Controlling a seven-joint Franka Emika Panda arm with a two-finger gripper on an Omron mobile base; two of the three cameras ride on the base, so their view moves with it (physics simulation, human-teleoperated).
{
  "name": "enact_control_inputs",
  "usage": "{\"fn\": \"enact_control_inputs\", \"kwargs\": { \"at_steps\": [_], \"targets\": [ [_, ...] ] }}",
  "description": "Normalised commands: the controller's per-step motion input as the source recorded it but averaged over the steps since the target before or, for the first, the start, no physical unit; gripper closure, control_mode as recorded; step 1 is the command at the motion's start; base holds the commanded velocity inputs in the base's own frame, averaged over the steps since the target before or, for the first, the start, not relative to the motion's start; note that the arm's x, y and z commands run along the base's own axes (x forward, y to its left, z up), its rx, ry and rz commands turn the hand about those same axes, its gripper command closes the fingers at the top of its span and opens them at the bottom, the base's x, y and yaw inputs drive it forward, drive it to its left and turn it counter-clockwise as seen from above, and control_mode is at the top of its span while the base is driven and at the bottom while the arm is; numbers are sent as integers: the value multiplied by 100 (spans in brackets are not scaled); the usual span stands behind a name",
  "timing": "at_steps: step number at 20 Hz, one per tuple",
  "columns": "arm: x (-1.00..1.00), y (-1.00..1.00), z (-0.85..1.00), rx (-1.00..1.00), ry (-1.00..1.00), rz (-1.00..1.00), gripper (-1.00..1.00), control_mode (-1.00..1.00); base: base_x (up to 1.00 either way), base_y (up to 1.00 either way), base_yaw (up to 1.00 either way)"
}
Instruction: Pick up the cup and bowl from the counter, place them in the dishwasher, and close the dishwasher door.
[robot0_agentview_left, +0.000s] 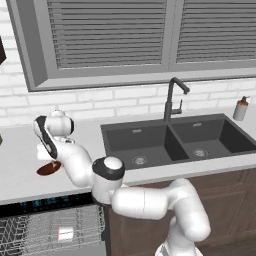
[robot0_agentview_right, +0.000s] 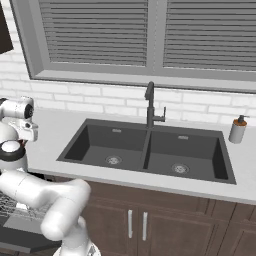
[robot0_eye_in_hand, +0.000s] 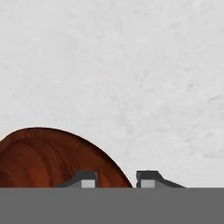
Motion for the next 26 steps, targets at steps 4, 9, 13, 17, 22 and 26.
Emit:
{"fn": "enact_control_inputs", "kwargs": {
  "at_steps": [4,9,13,17,22,26],
  "targets": [
    [-74,-6,23,0,3,-19,100,-100,0,0,0],
    [-81,-20,8,0,0,-20,100,-100,0,0,0],
    [-100,-75,-26,0,0,-26,100,-100,0,0,0],
    [-100,-100,-24,0,0,-24,100,-100,0,0,0],
    [-100,-66,33,0,-3,-26,100,-100,0,0,0],
    [-100,-34,45,0,-17,-28,100,-100,0,0,0]
  ]
}}
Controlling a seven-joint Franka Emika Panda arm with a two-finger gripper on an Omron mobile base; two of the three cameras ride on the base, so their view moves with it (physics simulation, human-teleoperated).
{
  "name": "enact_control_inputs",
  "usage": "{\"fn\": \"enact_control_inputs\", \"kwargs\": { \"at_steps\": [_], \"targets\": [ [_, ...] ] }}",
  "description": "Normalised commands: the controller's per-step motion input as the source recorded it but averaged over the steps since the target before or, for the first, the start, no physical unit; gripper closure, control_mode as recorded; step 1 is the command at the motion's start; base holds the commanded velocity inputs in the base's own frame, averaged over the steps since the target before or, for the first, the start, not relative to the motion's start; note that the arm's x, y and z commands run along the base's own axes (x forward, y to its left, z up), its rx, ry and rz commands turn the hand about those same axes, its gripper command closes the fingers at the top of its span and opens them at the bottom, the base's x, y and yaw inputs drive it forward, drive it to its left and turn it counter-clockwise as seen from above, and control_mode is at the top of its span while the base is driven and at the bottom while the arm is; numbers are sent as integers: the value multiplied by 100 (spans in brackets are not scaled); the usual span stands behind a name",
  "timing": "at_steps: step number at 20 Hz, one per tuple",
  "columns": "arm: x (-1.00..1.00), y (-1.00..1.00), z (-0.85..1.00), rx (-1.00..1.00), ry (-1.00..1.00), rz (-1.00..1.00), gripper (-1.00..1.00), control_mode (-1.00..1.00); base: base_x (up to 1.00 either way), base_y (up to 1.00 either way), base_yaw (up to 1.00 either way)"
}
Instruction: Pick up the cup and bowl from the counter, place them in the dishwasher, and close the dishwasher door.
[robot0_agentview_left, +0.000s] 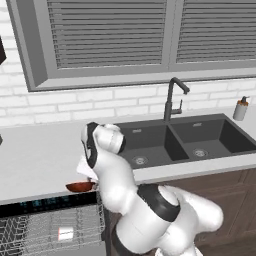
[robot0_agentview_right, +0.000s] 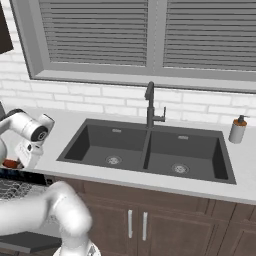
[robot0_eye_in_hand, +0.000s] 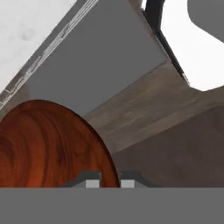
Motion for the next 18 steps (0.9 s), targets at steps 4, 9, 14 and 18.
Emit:
{"fn": "enact_control_inputs", "kwargs": {
  "at_steps": [4,9,14,18],
  "targets": [
    [-100,7,-4,-13,-26,-23,100,-100,0,0,0],
    [-100,43,0,-31,-30,-19,100,-100,0,0,0],
    [-100,55,0,-35,-23,-21,100,-100,0,0,0],
    [-92,27,0,-32,-8,-17,100,-100,0,0,0]
  ]
}}
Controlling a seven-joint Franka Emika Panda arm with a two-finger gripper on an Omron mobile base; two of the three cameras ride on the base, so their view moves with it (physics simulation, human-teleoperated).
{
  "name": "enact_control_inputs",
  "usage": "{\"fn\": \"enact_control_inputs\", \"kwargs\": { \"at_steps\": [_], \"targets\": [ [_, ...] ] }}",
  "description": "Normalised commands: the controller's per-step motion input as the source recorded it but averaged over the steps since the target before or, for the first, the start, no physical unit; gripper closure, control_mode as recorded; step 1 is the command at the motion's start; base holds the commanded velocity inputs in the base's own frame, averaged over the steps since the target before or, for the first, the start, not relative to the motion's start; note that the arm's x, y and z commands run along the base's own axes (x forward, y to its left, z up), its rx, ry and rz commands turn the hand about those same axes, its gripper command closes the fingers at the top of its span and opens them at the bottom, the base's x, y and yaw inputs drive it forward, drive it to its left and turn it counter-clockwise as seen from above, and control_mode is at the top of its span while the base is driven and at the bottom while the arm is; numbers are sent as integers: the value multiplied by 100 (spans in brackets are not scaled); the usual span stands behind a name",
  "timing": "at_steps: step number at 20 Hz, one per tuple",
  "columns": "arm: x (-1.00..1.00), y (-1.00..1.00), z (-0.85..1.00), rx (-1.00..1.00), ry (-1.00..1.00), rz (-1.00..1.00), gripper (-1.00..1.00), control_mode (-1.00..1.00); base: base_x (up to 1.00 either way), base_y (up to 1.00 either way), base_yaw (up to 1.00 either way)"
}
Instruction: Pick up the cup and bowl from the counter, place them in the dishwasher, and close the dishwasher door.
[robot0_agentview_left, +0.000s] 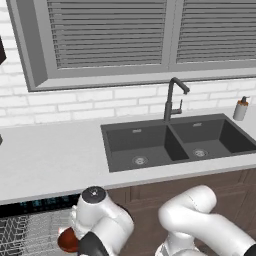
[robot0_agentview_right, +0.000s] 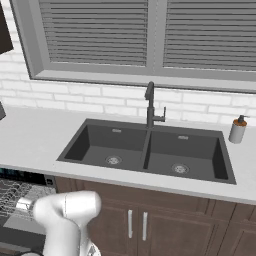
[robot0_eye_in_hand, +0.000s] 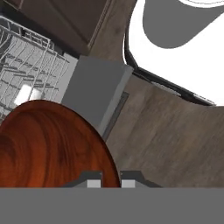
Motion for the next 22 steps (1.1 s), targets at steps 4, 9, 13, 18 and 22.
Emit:
{"fn": "enact_control_inputs", "kwargs": {
  "at_steps": [4,9,13,18,22],
  "targets": [
    [-16,8,-4,-25,1,-12,100,-100,0,0,0],
    [0,1,-19,-7,0,-2,100,-100,0,0,0],
    [0,0,-59,0,0,0,100,-100,0,0,0],
    [0,1,-47,0,-10,0,100,-100,0,0,0],
    [6,2,-50,1,-23,0,100,-100,0,0,0]
  ]
}}
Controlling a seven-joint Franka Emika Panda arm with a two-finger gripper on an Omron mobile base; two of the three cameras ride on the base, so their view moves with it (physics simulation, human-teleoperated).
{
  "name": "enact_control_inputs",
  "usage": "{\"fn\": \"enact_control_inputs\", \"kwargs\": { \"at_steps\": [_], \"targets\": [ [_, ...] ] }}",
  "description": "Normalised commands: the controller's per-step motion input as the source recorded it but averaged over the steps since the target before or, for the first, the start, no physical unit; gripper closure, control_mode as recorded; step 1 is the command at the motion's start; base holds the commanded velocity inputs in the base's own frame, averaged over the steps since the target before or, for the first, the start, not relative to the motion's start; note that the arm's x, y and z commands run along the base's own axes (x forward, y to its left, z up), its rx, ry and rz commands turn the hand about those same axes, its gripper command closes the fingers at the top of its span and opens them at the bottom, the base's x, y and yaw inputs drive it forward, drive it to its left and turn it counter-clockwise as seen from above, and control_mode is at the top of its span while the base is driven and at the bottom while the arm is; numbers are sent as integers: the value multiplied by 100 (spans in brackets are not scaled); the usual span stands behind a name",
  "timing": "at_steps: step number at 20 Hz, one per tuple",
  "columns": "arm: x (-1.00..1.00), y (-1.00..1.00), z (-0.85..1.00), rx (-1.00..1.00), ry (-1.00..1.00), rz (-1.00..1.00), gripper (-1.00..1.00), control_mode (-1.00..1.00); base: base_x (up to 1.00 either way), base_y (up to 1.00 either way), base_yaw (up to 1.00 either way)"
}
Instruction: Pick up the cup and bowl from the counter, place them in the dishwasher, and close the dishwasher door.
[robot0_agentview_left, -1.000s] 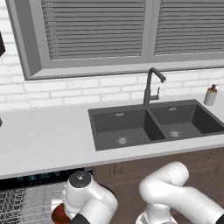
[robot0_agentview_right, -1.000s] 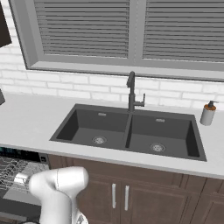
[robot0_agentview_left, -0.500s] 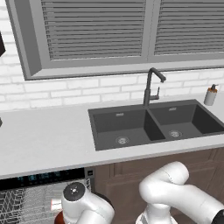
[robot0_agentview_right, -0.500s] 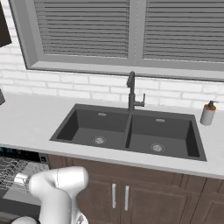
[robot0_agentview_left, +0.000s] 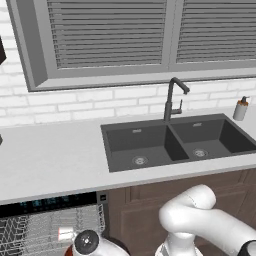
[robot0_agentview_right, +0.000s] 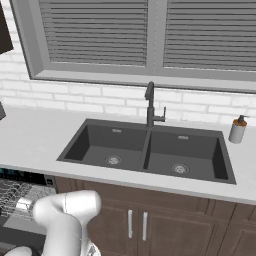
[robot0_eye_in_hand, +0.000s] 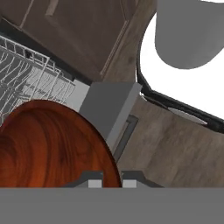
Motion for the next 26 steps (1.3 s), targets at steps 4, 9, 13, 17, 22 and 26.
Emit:
{"fn": "enact_control_inputs", "kwargs": {
  "at_steps": [4,9,13,17,22,26],
  "targets": [
    [17,9,-54,3,-22,0,100,-100,0,0,0],
    [24,21,-34,3,-11,0,100,-100,0,0,0],
    [24,11,-6,2,0,0,100,-100,0,0,0],
    [22,29,-17,0,1,0,100,-100,0,0,0],
    [22,17,-21,0,-4,0,100,-100,0,0,0],
    [24,7,-15,0,-9,0,100,-100,0,0,0]
  ]
}}
